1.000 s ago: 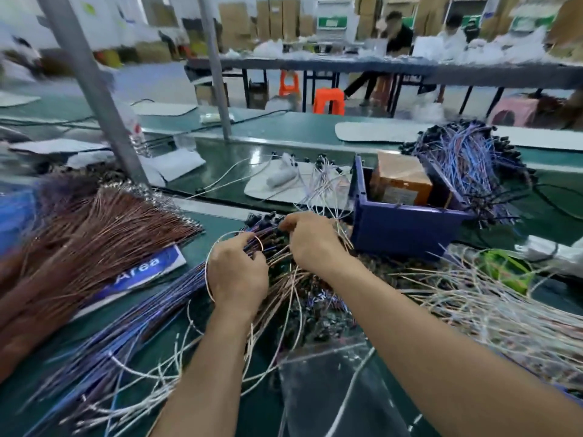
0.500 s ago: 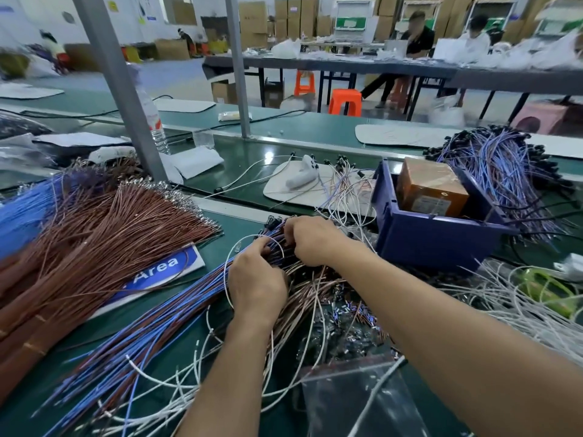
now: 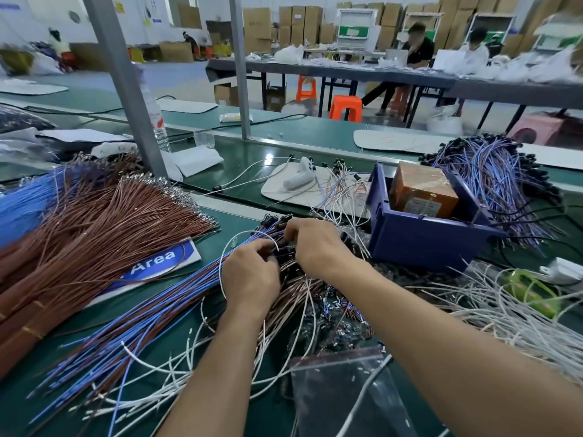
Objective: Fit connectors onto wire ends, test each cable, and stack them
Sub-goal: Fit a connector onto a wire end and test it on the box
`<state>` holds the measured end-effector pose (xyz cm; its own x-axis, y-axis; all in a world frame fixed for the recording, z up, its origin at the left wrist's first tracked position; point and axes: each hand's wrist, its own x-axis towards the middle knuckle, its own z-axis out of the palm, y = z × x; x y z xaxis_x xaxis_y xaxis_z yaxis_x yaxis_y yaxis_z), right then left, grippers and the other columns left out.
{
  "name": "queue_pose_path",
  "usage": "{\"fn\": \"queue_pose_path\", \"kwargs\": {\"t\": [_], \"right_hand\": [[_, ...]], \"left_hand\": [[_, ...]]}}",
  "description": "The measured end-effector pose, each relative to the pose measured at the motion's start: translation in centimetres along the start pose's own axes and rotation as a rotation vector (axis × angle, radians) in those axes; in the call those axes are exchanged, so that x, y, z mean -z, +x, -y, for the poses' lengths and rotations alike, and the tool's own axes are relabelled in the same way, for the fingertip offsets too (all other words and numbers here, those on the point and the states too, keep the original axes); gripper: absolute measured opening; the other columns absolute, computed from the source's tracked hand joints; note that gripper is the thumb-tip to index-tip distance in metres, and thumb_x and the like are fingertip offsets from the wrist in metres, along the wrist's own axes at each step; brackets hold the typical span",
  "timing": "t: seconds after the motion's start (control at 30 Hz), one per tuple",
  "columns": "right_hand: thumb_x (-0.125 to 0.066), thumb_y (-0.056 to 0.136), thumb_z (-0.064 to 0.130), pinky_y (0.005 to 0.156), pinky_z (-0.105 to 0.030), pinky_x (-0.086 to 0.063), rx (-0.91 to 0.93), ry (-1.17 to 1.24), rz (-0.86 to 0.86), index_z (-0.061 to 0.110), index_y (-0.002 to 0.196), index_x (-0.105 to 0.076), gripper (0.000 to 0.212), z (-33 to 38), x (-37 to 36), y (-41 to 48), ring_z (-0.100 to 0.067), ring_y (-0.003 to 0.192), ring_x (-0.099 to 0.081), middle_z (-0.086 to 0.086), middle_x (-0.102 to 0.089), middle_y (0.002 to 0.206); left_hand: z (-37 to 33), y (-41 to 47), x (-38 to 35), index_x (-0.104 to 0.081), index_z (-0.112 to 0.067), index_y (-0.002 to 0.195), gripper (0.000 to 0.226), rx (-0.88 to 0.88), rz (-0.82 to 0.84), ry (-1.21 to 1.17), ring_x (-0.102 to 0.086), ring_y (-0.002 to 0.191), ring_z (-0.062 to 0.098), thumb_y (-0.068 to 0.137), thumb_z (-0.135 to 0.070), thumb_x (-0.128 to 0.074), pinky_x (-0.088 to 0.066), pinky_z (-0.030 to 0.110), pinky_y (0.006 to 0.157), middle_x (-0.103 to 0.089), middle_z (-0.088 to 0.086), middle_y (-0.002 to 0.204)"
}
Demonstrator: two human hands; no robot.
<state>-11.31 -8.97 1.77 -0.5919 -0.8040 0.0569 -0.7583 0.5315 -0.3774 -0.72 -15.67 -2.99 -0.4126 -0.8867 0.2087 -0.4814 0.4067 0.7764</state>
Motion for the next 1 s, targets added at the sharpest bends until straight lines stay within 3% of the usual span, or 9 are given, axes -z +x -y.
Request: {"fn": "queue_pose_path", "kwargs": {"t": [0.1,0.27,0.33,0.43,0.53,0.73,0.83,0.9,1.0], "right_hand": [[-0.065,0.089,0.018,0.093,-0.035,-0.040,0.039,-0.039,-0.025,0.027,0.104,-0.072,0.019,0.1,-0.5,-0.1,-0.028,0.111,-0.061,-0.002,-0.070,0.113],[-0.062,0.089,0.011,0.098,-0.035,-0.046,0.028,0.115,-0.069,0.026,0.104,-0.073,0.024,0.0,-0.2,-0.9,-0.027,0.105,-0.063,-0.003,-0.074,0.104],[-0.061,0.088,0.008,0.087,-0.032,-0.052,0.018,0.219,-0.055,0.026,0.101,-0.076,0.027,-0.3,0.5,-1.4,-0.022,0.095,-0.067,-0.001,-0.075,0.098],[-0.065,0.089,0.014,0.063,-0.020,-0.047,-0.019,0.416,-0.051,0.028,0.092,-0.079,0.020,-1.4,1.8,-2.4,-0.002,0.068,-0.062,0.011,-0.072,0.080],[-0.073,0.086,0.018,0.069,-0.026,-0.054,-0.027,0.524,-0.047,0.027,0.094,-0.077,0.012,-2.4,2.9,-4.3,-0.006,0.073,-0.066,0.009,-0.074,0.079],[-0.073,0.093,0.016,0.072,-0.029,-0.061,-0.181,0.810,-0.524,0.028,0.085,-0.077,0.015,-6.2,7.0,-10.0,-0.011,0.070,-0.071,0.006,-0.077,0.076],[-0.066,0.097,0.016,0.070,-0.029,-0.059,-0.297,1.364,-0.709,0.016,0.088,-0.075,0.012,-8.6,9.2,-13.2,-0.013,0.074,-0.070,-0.001,-0.076,0.079],[-0.064,0.094,0.025,0.079,-0.035,-0.057,-0.310,1.822,-0.611,0.014,0.088,-0.072,0.014,-9.3,9.8,-14.8,-0.019,0.089,-0.072,-0.007,-0.076,0.094],[-0.057,0.094,0.037,0.086,-0.041,-0.056,-0.282,2.041,-0.425,0.014,0.085,-0.069,0.027,-9.2,9.4,-16.0,-0.026,0.093,-0.075,-0.011,-0.076,0.100]], "left_hand": [[0.1,-0.1,0.1,-0.081,-0.026,0.102,0.026,-0.018,0.005,-0.021,-0.071,0.093,0.027,0.086,-0.009,-0.070,-0.057,0.034,0.083,-0.079,0.002,0.098],[0.1,-0.1,0.0,-0.081,-0.032,0.101,0.036,-0.089,0.000,-0.185,-0.069,0.075,0.006,0.085,-0.002,-0.070,-0.053,0.020,0.068,-0.079,-0.009,0.093],[-0.1,-0.2,0.1,-0.080,-0.035,0.098,0.035,-0.174,0.000,-0.275,-0.068,0.080,-0.004,0.086,-0.002,-0.071,-0.052,0.012,0.071,-0.076,-0.018,0.088],[-0.7,-0.3,0.3,-0.079,-0.033,0.100,0.033,-0.205,0.014,-0.446,-0.072,0.084,0.001,0.087,-0.003,-0.074,-0.059,0.025,0.081,-0.077,-0.016,0.086],[-1.6,-0.9,0.5,-0.078,-0.036,0.100,0.034,-0.246,0.079,-0.541,-0.074,0.083,0.003,0.086,-0.006,-0.079,-0.060,0.022,0.079,-0.078,-0.016,0.087],[-3.2,-2.3,1.9,-0.076,-0.058,0.087,0.037,-0.358,0.168,-0.422,-0.071,0.066,0.001,0.081,-0.023,-0.086,-0.052,0.014,0.054,-0.073,-0.029,0.076],[-3.7,-3.0,2.4,-0.076,-0.055,0.091,0.035,-0.396,0.171,-0.437,-0.072,0.067,0.001,0.080,-0.024,-0.087,-0.058,0.019,0.058,-0.074,-0.028,0.077],[-4.2,-3.9,2.2,-0.079,-0.049,0.094,0.033,-0.455,0.236,-0.472,-0.072,0.072,-0.001,0.080,-0.020,-0.086,-0.054,0.012,0.062,-0.076,-0.025,0.081],[-4.9,-5.7,1.0,-0.082,-0.038,0.097,0.028,-0.587,0.438,-0.422,-0.071,0.075,0.000,0.081,-0.015,-0.086,-0.050,0.008,0.065,-0.076,-0.023,0.084]]}}
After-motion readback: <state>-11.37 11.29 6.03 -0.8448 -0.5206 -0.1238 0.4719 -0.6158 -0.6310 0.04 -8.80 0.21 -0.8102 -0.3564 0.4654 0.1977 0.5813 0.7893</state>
